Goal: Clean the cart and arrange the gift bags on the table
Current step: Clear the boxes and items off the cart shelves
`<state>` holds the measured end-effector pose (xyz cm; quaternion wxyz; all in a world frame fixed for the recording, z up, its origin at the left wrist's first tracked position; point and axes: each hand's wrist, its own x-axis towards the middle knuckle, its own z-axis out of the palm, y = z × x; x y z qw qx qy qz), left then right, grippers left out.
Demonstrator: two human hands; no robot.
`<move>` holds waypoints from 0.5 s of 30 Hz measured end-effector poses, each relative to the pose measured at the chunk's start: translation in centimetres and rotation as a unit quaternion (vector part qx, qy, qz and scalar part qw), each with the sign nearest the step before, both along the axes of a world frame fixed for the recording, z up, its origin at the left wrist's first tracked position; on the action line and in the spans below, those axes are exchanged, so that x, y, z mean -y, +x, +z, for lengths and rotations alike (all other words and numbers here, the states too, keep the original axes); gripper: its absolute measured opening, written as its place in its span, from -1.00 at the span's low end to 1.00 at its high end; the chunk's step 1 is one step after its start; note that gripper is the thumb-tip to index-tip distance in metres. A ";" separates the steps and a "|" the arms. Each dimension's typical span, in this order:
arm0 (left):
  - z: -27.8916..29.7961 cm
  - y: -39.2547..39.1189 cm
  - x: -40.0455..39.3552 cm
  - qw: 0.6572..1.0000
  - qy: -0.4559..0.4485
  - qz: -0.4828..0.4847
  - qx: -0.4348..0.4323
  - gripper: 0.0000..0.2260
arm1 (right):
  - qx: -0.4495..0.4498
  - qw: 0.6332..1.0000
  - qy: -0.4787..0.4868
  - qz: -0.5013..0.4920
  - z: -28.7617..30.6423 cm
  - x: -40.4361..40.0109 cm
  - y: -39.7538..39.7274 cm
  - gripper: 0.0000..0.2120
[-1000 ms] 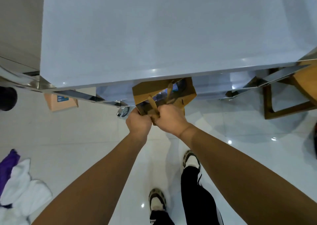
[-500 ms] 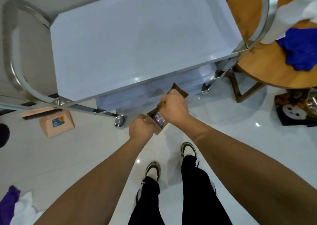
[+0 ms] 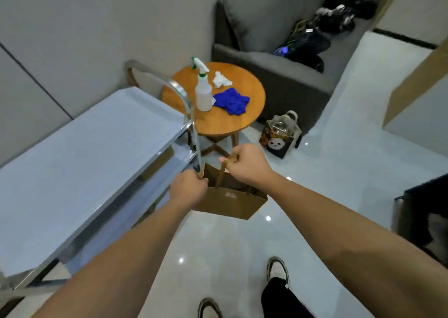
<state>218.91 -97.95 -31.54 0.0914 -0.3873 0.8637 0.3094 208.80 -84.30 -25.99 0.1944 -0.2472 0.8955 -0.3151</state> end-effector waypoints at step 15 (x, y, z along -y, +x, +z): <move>14.2 -22.8 -38.7 0.946 -0.059 -0.306 -0.084 -0.92 | -0.102 0.960 -0.007 -0.259 15.5 -39.9 -10.1 -0.72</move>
